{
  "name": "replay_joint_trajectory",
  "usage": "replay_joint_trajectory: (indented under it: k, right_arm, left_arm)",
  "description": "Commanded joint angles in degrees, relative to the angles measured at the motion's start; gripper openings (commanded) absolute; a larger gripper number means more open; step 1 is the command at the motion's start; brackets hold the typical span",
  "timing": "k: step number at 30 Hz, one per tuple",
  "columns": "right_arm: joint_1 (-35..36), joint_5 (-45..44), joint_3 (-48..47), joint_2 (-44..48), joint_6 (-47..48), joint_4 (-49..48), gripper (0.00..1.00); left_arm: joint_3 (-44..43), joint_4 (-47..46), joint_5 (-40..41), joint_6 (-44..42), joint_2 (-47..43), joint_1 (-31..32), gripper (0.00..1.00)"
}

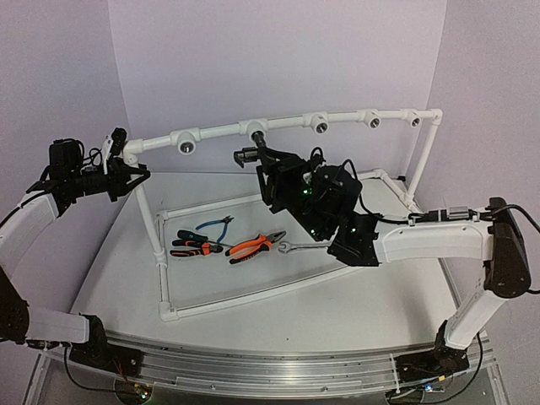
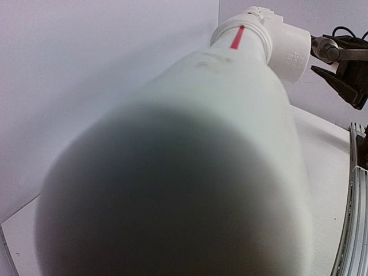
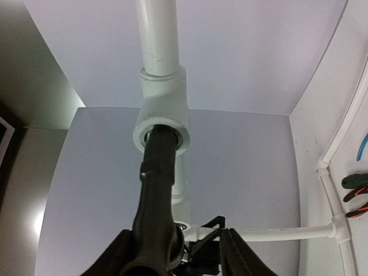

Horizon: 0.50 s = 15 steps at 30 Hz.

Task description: Install the water faucets

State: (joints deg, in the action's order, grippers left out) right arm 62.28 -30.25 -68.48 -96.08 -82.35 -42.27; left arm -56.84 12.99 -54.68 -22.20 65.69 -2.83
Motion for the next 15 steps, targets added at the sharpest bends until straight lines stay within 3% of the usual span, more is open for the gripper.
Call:
replay_joint_trajectory:
  k: [1,4,8,11,15]
  right_arm:
    - [0.06,4.13,0.96,4.81,5.86,-0.79,0.58]
    - [0.18,7.54,1.57,8.25,11.6,0.47,0.68]
    - [0.34,7.43,5.4,16.04,17.44,9.52,0.7]
    - [0.37,4.01,6.11,23.04,24.6,25.8,0.7]
    - [0.9,-1.03,-4.54,26.11,42.95,53.43,0.67]
  left_arm:
    - [2.62,3.5,-4.26,-7.43,1.29,4.76,0.0]
    - [2.54,3.45,-4.45,-7.42,1.63,4.72,0.0]
    - [2.36,3.28,-4.65,-7.38,2.18,4.76,0.0]
    - [2.36,3.04,-4.61,-7.42,2.15,4.76,0.0]
    - [2.45,3.0,-4.48,-7.42,2.14,4.76,0.0]
